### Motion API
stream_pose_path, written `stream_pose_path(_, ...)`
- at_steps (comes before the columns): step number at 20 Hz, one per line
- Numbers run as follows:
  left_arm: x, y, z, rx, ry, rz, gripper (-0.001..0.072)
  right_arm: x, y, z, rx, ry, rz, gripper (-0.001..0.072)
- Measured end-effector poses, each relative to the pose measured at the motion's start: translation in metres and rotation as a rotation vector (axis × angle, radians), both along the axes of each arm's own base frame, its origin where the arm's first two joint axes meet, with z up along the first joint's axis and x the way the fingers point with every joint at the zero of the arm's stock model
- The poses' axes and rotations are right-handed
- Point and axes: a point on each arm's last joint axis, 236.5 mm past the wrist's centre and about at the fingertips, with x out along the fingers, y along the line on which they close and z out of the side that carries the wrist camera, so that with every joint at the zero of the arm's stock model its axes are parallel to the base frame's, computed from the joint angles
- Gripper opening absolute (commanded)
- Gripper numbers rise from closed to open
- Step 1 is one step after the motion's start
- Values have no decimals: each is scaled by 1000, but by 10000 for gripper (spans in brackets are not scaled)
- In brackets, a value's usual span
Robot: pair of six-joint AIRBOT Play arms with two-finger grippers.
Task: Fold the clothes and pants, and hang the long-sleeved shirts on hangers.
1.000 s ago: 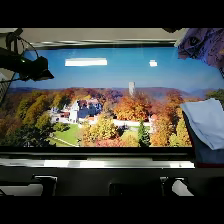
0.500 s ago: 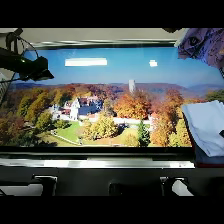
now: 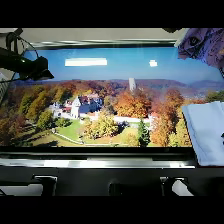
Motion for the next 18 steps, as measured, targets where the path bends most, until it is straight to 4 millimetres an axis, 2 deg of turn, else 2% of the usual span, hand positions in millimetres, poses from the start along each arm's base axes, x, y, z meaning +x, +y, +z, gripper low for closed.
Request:
stream_pose_path(1,0,0,0,0,0,0,19,3,-7,4,-18,-3,35,449)
stream_pose_path(2,0,0,0,0,1,0,19,10,-12,7,-34,-21,67,404)
stream_pose_path(4,0,0,0,0,1,0,19,33,-19,16,-56,-101,122,207)
stream_pose_path(5,0,0,0,1,1,0,19,52,-18,20,-55,-169,161,96)
stream_pose_path(6,0,1,-1,5,0,2,19,74,-13,22,-43,-241,206,40)
stream_pose_path(8,1,6,-2,24,-2,11,18,127,13,29,-1,-391,344,33)
stream_pose_path(10,2,10,-1,58,-23,-4,17,177,54,36,48,-505,514,32)
stream_pose_path(12,1,12,3,120,-58,-40,17,219,114,45,96,-586,721,32)
stream_pose_path(13,-1,14,6,157,-79,-55,17,234,145,50,115,-614,823,32)
stream_pose_path(15,-4,15,13,221,-131,-84,17,252,214,61,157,-664,1026,32)
stream_pose_path(16,-8,13,18,239,-159,-98,17,256,249,67,180,-690,1116,32)
stream_pose_path(18,-18,13,20,267,-199,-111,17,254,303,76,209,-719,1263,33)
